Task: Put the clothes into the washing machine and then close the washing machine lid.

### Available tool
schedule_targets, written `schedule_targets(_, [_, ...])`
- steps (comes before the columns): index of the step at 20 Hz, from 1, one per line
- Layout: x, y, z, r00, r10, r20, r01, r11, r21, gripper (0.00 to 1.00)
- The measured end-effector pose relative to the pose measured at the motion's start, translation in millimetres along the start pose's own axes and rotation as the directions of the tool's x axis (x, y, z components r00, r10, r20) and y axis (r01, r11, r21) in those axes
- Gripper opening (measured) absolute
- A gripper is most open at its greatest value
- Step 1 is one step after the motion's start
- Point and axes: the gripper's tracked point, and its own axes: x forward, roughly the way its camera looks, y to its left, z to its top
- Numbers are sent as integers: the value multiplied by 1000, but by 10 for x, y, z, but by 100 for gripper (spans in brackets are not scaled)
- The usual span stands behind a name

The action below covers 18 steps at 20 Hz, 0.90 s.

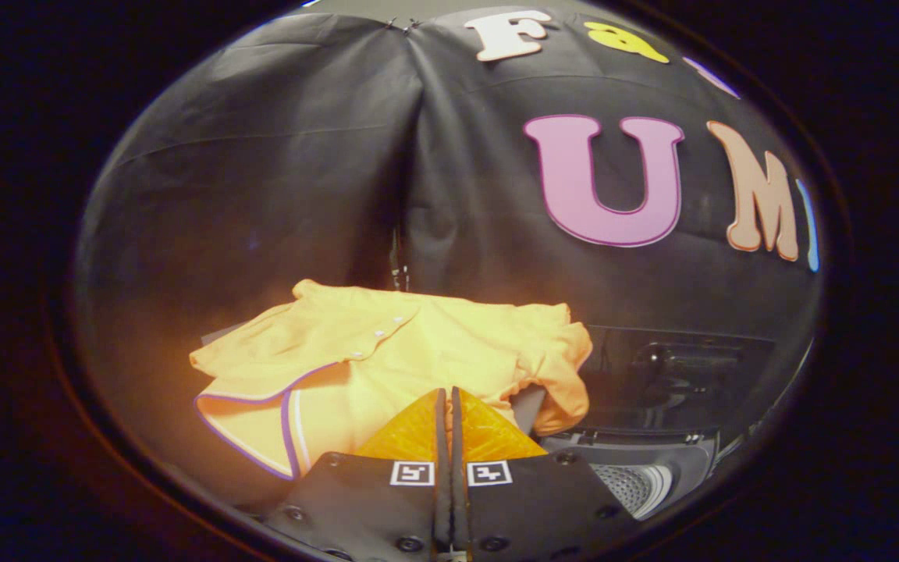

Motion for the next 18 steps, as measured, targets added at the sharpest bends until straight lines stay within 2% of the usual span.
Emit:
schedule_targets(3, [-111, -472, 50, 996, -91, 21, 90, 995, 37, 1])
schedule_targets(7, [-254, -1258, 11, 966, -255, 30, 254, 966, 42, 1])
schedule_targets(13, [-503, -2228, -147, 884, -468, 9, 468, 884, 5, 1])
schedule_targets(18, [-660, -2733, -320, 826, -564, -19, 564, 825, 18, 1])
